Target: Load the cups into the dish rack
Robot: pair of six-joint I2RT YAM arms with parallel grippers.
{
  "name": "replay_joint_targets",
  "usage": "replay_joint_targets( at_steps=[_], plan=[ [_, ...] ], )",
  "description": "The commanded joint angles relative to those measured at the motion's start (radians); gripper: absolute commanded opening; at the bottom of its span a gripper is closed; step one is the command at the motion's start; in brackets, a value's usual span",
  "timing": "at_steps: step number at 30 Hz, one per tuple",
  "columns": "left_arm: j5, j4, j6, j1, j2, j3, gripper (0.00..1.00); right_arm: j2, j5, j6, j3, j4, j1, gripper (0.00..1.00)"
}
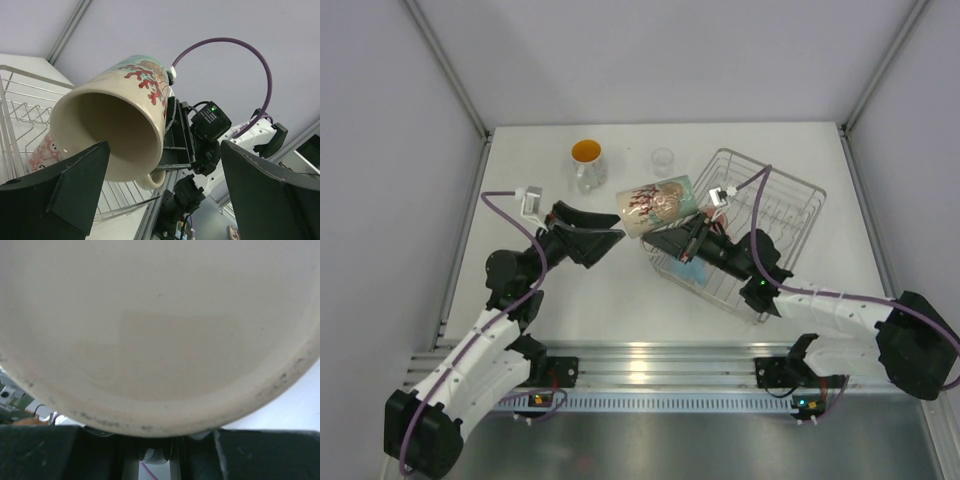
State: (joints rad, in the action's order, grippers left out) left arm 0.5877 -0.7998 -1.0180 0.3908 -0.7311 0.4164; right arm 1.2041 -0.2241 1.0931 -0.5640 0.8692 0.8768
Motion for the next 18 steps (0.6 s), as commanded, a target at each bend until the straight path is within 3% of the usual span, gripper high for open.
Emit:
replay_joint_targets(
  at_steps=[1, 7, 14, 18],
  plan=[
    [0.018, -0.038, 0.002, 0.005, 0.001, 0.009, 0.98, -0.107, 0.019, -0.009, -0.001, 0.134, -0.045, 0.0],
    [0.02, -0.038, 0.002, 0.005, 0.002, 0.002, 0.98, -0.227, 0.041, -0.056, 0.049, -0.017, -0.122, 0.0],
    [-0.002, 0.019, 0.045, 0.005, 0.021, 0.004, 0.98, -0.452, 0.199, -0.235, 0.041, -0.482, -0.147, 0.0],
    [-0.012, 0.03, 0.059, 0.005, 0.024, -0.001, 0.98, -0.547, 0.339, -0.3, 0.026, -0.666, -0.148, 0.0]
  ],
)
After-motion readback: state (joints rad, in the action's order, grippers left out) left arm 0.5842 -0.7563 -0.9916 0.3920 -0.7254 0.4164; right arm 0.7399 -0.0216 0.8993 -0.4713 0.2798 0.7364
